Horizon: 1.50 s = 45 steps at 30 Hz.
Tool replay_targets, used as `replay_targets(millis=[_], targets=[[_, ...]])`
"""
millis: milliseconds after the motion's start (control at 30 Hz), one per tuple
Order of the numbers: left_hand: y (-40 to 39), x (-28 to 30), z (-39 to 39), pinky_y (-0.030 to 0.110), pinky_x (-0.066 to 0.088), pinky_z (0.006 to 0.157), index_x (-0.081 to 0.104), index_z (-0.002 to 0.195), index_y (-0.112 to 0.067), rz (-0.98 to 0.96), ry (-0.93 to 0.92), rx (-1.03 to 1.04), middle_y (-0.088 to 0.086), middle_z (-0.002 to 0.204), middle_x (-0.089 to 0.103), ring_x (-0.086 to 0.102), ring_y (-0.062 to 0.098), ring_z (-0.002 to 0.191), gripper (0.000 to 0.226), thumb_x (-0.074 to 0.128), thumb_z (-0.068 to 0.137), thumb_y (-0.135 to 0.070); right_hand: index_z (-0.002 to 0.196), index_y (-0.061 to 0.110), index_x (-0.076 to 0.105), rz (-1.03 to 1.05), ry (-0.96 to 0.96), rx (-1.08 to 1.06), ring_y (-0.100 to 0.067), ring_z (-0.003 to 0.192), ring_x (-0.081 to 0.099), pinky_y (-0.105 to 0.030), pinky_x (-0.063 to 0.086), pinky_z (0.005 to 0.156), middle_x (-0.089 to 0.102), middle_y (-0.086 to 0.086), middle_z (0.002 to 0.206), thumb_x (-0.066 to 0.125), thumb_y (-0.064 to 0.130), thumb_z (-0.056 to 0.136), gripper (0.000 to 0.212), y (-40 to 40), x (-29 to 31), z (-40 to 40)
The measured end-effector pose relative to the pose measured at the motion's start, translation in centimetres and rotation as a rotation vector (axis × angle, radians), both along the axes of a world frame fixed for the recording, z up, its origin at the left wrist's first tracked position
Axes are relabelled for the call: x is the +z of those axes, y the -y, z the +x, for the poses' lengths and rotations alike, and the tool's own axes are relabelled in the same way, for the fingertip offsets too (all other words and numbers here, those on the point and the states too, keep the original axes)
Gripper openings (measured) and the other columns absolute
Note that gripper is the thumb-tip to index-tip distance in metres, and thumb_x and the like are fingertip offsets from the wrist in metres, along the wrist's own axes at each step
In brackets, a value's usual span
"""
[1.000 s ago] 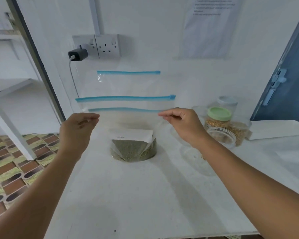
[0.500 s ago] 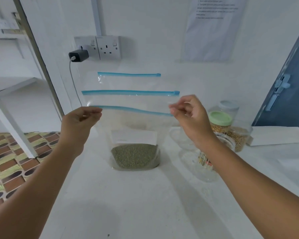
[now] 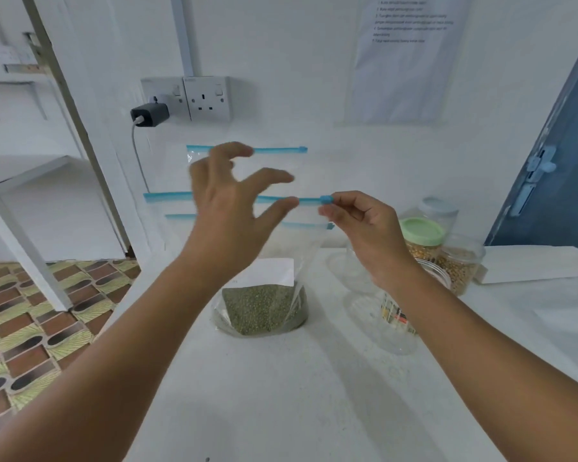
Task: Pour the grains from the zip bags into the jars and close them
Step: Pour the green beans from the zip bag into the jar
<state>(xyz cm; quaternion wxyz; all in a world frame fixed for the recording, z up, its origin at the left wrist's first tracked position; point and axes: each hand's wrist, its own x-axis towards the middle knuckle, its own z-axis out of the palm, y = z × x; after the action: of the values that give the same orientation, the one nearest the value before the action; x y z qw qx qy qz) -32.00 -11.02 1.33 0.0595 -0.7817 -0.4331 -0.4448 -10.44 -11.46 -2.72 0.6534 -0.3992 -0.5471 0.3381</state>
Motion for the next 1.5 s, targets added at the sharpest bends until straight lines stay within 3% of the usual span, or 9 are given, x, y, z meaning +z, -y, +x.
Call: replay_targets(millis=[100,267,400,867,1067,1200,1300,1367,1500], targets=[[-1.0,0.6,2.4,0.047,0.033,0.111,0.077,0.113,-0.041,-0.046,-0.115,-0.089,0.003,0.141,0.046,0.035,0.035,0.131,0.044,0.052,0.09,-0.069,0.099,0.013,0.078,0.008,0.011,0.013,-0.011,0.092,0.07,-0.02,0.054,0.085,0.079,0.002,0.095,0.075,0.004,0.092,0.011,0.2,-0.2,0.0],[-2.0,0.7,3.5,0.049,0.033,0.111,0.08,0.102,-0.04,-0.041,-0.116,-0.149,0.0,0.137,0.05,0.035,0.033,0.131,0.016,0.069,0.094,-0.05,0.099,0.009,0.078,0.004,0.028,0.012,-0.008,0.085,0.068,-0.019,0.053,0.084,0.077,0.003,0.09,0.076,0.005,0.091,0.009,0.5,-0.4,0.3],[-2.2,0.3,3.5,0.042,0.03,0.107,0.079,0.1,-0.034,0.002,-0.157,-0.148,0.004,0.132,0.051,0.038,0.036,0.127,0.031,0.057,0.094,-0.055,0.098,0.012,0.078,-0.01,0.037,0.022,-0.006,0.087,0.071,-0.017,0.053,0.085,0.078,0.006,0.089,0.077,0.005,0.091,0.01,0.6,-0.5,0.3],[-3.4,-0.6,-6.0,0.055,0.031,0.111,0.077,0.107,-0.024,0.073,-0.214,0.083,0.014,0.125,0.044,0.036,0.042,0.123,0.023,0.061,0.098,-0.038,0.095,0.015,0.077,-0.037,0.014,-0.072,-0.003,0.083,0.067,-0.017,0.051,0.086,0.076,0.012,0.087,0.078,0.005,0.09,0.011,0.4,-1.7,2.1],[-3.6,-0.6,-10.6,0.049,0.028,0.11,0.079,0.106,-0.02,0.115,-0.192,0.2,0.017,0.123,0.045,0.038,0.044,0.121,0.022,0.064,0.098,-0.035,0.095,0.015,0.078,-0.042,0.009,-0.103,-0.004,0.08,0.066,-0.016,0.051,0.082,0.075,0.011,0.084,0.078,0.005,0.089,0.012,0.2,-2.2,2.9],[-3.8,-0.8,-12.4,0.048,0.026,0.112,0.079,0.109,-0.021,0.125,-0.168,0.232,-0.01,0.117,0.031,0.036,0.037,0.12,0.025,0.062,0.099,-0.037,0.095,0.017,0.078,-0.04,-0.004,-0.109,-0.004,0.079,0.066,-0.015,0.051,0.081,0.075,0.01,0.082,0.079,0.005,0.089,0.013,0.2,-2.3,3.0],[-3.9,-1.2,-12.5,0.043,0.025,0.111,0.079,0.109,-0.021,0.131,-0.165,0.246,0.002,0.119,0.037,0.038,0.04,0.12,0.022,0.064,0.1,-0.034,0.095,0.017,0.077,-0.042,0.011,-0.103,-0.004,0.08,0.066,-0.018,0.052,0.082,0.075,0.011,0.082,0.078,0.006,0.09,0.012,0.1,-2.2,3.0],[-3.9,-1.4,-12.3,0.044,0.027,0.111,0.079,0.109,-0.02,0.128,-0.157,0.256,0.01,0.12,0.042,0.038,0.041,0.12,0.019,0.066,0.1,-0.03,0.096,0.018,0.076,-0.033,0.082,-0.135,-0.004,0.085,0.067,-0.02,0.051,0.084,0.074,0.012,0.086,0.078,0.011,0.091,0.009,0.1,-2.2,3.1],[-3.7,-1.7,-12.1,0.036,0.024,0.109,0.078,0.111,-0.019,0.16,-0.138,0.227,-0.009,0.117,0.033,0.037,0.038,0.119,0.02,0.065,0.101,-0.028,0.119,0.027,0.068,0.103,0.515,-0.296,-0.008,0.105,0.063,-0.022,0.049,0.094,0.069,0.013,0.108,0.08,0.029,0.091,0.031,0.5,-1.1,2.7]])
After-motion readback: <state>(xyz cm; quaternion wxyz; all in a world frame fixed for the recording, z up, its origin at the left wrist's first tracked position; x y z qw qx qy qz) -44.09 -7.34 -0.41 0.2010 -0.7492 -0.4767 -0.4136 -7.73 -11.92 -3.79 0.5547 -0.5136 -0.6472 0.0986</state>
